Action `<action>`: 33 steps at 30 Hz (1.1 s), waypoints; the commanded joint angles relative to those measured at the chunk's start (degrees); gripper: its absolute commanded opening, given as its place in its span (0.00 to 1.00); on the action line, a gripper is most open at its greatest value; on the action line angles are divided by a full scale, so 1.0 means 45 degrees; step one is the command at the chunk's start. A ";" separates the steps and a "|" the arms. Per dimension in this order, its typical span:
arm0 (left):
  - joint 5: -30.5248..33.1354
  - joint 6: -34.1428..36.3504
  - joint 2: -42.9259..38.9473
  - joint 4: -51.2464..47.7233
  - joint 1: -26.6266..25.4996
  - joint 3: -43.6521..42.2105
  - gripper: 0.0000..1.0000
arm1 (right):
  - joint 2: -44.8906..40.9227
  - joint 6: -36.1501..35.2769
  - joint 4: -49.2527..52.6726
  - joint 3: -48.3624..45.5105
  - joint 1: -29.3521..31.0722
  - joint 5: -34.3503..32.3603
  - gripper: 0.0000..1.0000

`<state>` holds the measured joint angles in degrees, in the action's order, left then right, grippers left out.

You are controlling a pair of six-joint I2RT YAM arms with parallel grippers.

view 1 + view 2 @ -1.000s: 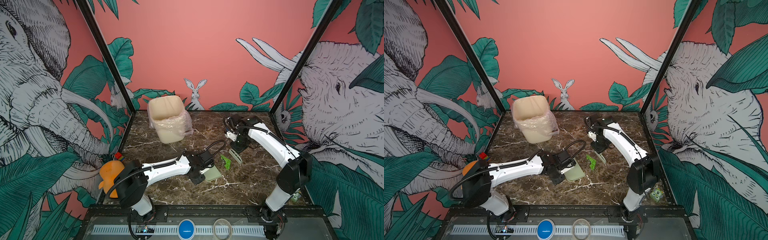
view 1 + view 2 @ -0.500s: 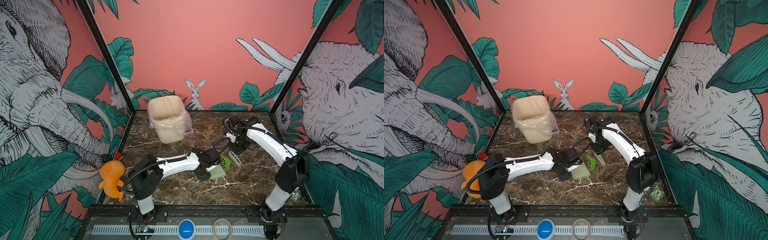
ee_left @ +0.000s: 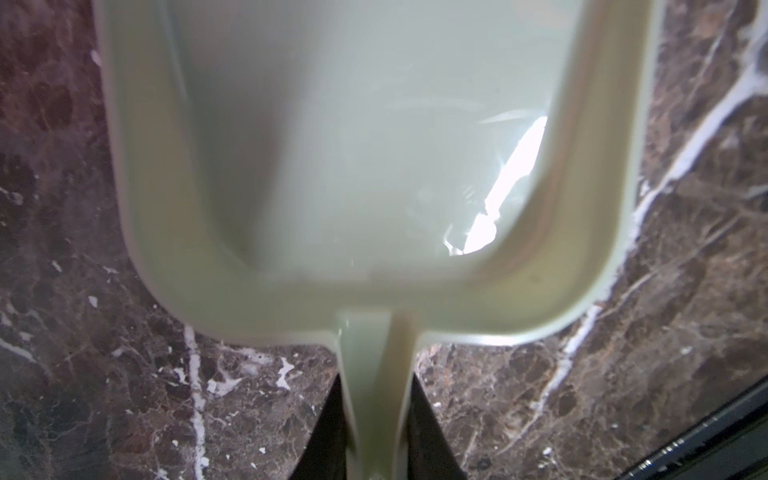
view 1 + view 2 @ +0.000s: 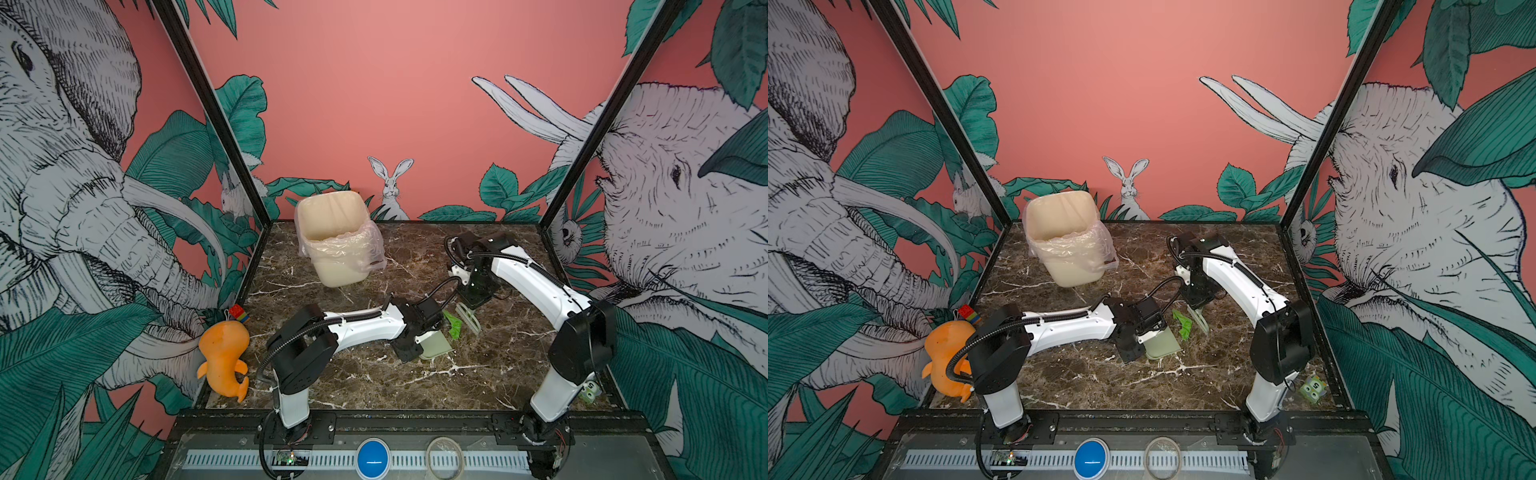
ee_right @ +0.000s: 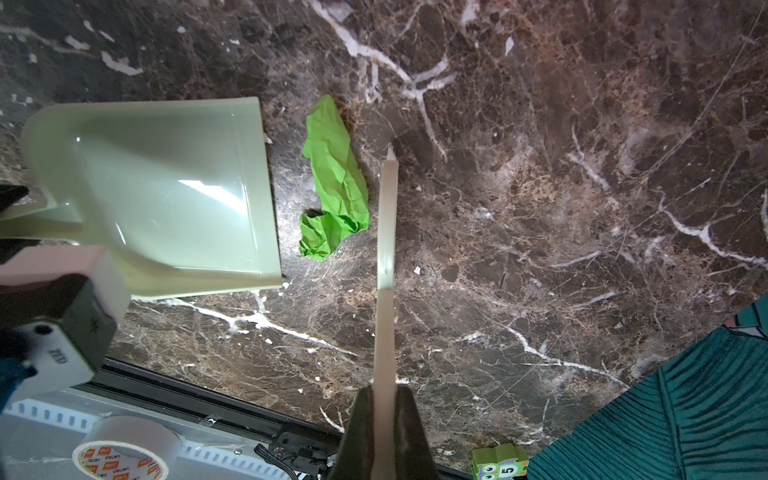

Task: Sweep away the paper scraps from the table
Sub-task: 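Sweep the green scrap into the dustpan with the right brush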

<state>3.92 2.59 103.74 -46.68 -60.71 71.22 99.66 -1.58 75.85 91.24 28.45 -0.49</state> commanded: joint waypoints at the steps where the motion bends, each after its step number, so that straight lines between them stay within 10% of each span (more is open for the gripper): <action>1: 0.0057 0.0064 0.0051 0.0118 0.0049 0.0330 0.12 | 0.0158 0.0060 0.0213 0.0127 0.0332 0.0420 0.00; 16: -0.0033 0.0096 0.0245 0.0118 0.0161 0.0417 0.12 | -0.0997 0.0448 0.0564 0.0378 0.2484 0.2647 0.00; 33: 0.0102 -0.0057 -0.0394 0.0424 0.0170 0.0166 0.12 | -0.1667 0.0432 0.1031 -0.0014 0.0905 -0.0164 0.00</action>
<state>3.97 2.57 104.40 -44.60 -59.96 72.18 94.21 1.23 79.13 91.90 33.65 0.01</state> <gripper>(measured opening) 0.195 0.065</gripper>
